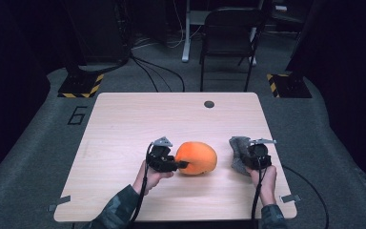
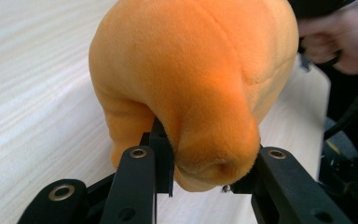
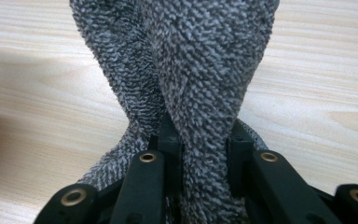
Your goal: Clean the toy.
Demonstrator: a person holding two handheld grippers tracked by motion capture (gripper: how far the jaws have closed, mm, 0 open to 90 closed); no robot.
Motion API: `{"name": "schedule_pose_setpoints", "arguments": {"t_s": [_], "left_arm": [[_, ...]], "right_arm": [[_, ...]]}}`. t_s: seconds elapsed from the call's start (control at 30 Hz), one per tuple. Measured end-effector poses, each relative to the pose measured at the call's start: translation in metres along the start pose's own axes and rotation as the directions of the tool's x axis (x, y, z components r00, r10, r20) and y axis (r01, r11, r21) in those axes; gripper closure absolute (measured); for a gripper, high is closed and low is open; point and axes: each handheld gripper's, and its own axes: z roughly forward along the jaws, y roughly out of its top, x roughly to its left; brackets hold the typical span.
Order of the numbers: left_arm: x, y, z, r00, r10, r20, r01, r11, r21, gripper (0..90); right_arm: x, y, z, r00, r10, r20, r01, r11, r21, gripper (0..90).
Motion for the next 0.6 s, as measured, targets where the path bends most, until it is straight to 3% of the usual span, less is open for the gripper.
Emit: {"name": "schedule_pose_setpoints", "arguments": {"t_s": [0.1,0.2,0.33,0.4,0.53,0.6], "left_arm": [[0.011,-0.006,0.009,0.9989,-0.044,0.019,0.043,0.999,0.014,68.8],[0.008,-0.004,0.006,0.9995,-0.03,0.004,0.03,0.9995,0.009,68.1],[0.005,-0.004,0.008,0.9999,-0.016,-0.006,0.016,0.9999,0.002,66.9],[0.003,-0.004,0.008,0.9997,-0.024,-0.006,0.024,0.9997,-0.006,65.4],[0.001,-0.004,0.008,0.9997,-0.015,-0.02,0.015,0.9998,-0.01,64.5],[-0.001,-0.004,0.008,0.9993,0.02,-0.031,-0.02,0.9998,0.0,64.1]], "right_arm": [[0.001,0.0,0.001,1.0,0.003,-0.003,-0.003,1.0,0.006,74.0],[0.005,0.004,-0.007,0.9998,-0.009,-0.017,0.009,1.0,-0.019,74.0],[0.028,0.019,-0.033,0.9919,-0.054,-0.115,0.043,0.995,-0.093,73.6],[0.05,0.026,-0.046,0.9821,-0.092,-0.165,0.071,0.989,-0.128,73.5],[0.098,0.034,-0.063,0.9526,-0.166,-0.255,0.122,0.976,-0.181,73.6],[0.118,0.035,-0.067,0.9395,-0.191,-0.284,0.137,0.97,-0.199,73.8]]}}
